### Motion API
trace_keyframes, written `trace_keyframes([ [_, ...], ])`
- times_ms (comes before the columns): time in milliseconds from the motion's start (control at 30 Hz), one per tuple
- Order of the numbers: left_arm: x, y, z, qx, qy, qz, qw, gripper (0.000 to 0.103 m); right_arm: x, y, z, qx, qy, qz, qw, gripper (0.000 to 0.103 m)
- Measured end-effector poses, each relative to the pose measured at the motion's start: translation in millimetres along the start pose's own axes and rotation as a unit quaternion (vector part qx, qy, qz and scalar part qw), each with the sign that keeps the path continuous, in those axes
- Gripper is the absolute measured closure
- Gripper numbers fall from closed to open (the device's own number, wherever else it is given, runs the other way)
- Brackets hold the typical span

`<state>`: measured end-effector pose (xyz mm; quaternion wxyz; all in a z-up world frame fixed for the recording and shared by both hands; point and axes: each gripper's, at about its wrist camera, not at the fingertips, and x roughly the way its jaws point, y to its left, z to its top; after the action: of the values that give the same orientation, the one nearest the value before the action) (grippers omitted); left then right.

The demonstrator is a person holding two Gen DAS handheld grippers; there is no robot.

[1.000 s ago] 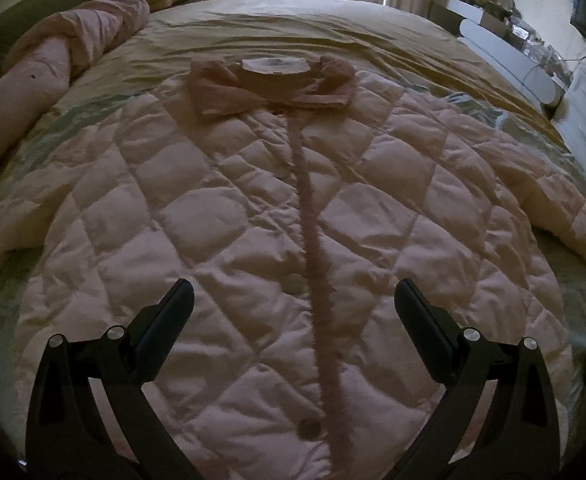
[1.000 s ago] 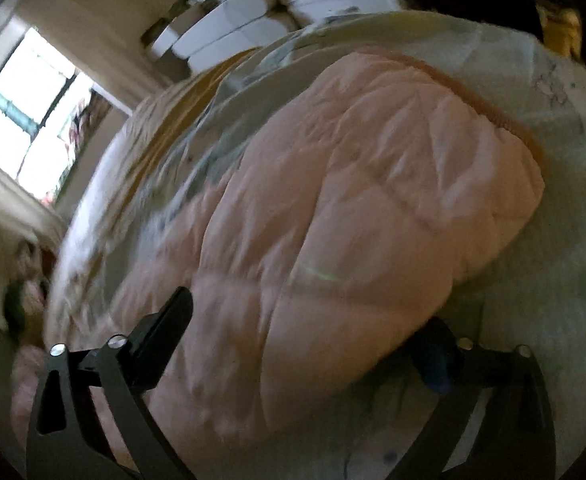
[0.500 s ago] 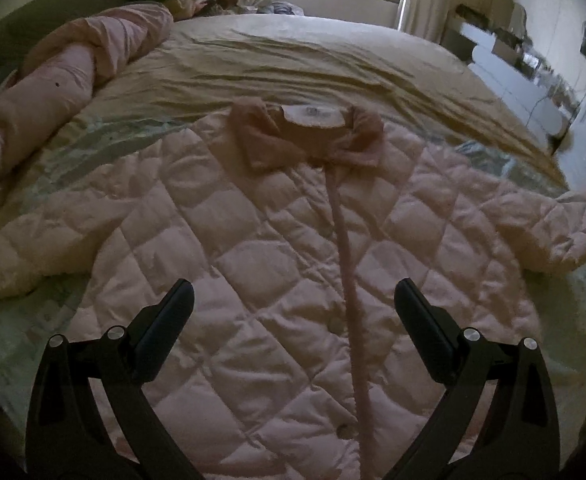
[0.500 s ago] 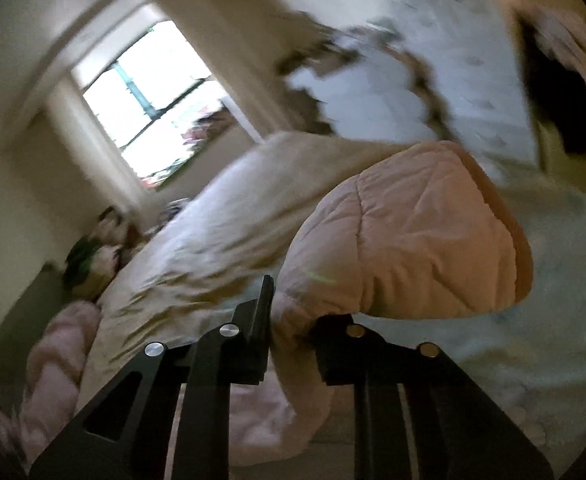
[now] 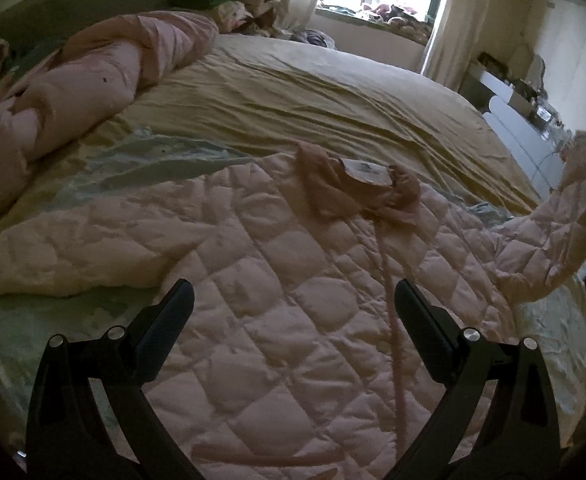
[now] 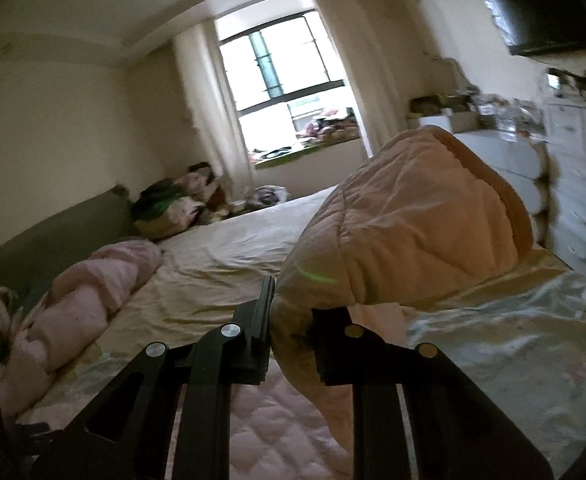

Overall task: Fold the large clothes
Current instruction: 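Carry the held sleeve across the jacket front with the right tool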

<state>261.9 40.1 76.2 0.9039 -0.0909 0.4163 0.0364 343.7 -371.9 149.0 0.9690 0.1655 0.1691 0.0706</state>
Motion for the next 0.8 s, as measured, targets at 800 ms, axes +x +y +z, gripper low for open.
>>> trace_keyframes([
  [800,10,89,29,-0.108,-0.025,-0.041,0.993,0.009,67,196,-95,-0.172,0.055,0.057,0.982,0.087],
])
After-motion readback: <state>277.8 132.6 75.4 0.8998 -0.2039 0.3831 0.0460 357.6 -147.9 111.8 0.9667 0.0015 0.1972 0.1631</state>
